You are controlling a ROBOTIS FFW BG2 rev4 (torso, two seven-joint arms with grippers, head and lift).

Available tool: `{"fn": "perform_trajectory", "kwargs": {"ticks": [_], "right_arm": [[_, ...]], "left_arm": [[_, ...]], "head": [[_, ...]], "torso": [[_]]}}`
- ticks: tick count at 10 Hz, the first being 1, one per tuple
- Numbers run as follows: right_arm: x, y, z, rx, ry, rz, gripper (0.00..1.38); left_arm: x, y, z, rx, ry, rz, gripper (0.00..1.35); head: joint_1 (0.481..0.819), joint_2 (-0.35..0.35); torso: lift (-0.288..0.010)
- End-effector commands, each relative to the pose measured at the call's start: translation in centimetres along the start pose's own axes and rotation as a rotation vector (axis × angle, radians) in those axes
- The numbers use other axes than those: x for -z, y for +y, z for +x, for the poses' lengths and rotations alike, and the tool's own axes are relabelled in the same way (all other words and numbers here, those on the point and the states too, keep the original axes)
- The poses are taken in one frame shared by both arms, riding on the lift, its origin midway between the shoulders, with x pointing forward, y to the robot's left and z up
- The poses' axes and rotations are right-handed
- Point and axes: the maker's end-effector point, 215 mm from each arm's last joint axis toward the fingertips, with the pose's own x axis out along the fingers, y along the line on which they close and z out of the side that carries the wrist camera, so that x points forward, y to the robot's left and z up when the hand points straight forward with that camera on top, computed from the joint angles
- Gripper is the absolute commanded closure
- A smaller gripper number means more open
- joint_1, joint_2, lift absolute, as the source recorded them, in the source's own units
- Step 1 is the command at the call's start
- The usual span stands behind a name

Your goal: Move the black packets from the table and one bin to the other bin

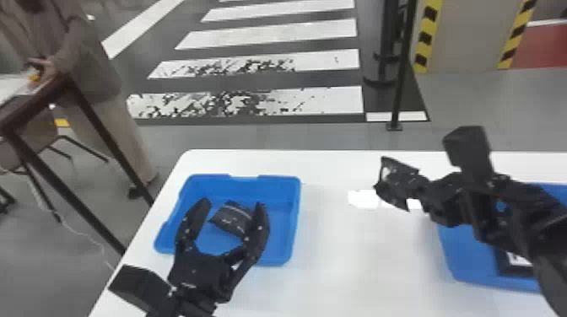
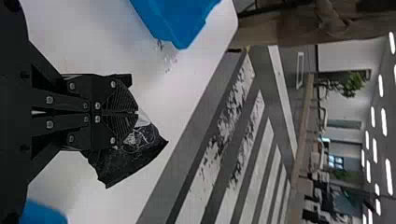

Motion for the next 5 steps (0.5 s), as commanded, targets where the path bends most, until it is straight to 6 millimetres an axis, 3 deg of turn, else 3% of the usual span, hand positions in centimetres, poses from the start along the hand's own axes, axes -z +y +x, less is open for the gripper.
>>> {"fn": "perform_trajectory", "kwargs": {"ticks": [1, 3, 5], "right_arm": [[0.4, -6.2, -5.8, 0.179, -0.021, 0.023, 1.23], [5.0, -10.9, -11.3, 0.325, 0.061, 0.071, 1.23], [10.3, -12.8, -12.8, 0.360, 0.156, 0.128, 1.20]], "left_arm": [[-0.1, 0.3, -0.2, -0.007, -0.002, 0.004, 0.11], [0.1, 0.4, -0.5, -0.009, 0.003, 0.005, 0.11], [0.1, 0.4, -0.5, -0.009, 0.001, 0.004, 0.11]], "head": [[0.695, 0.163], [0.695, 0.045], [0.695, -0.036]], "torso": [[-0.110], [-0.110], [-0.110]]}}
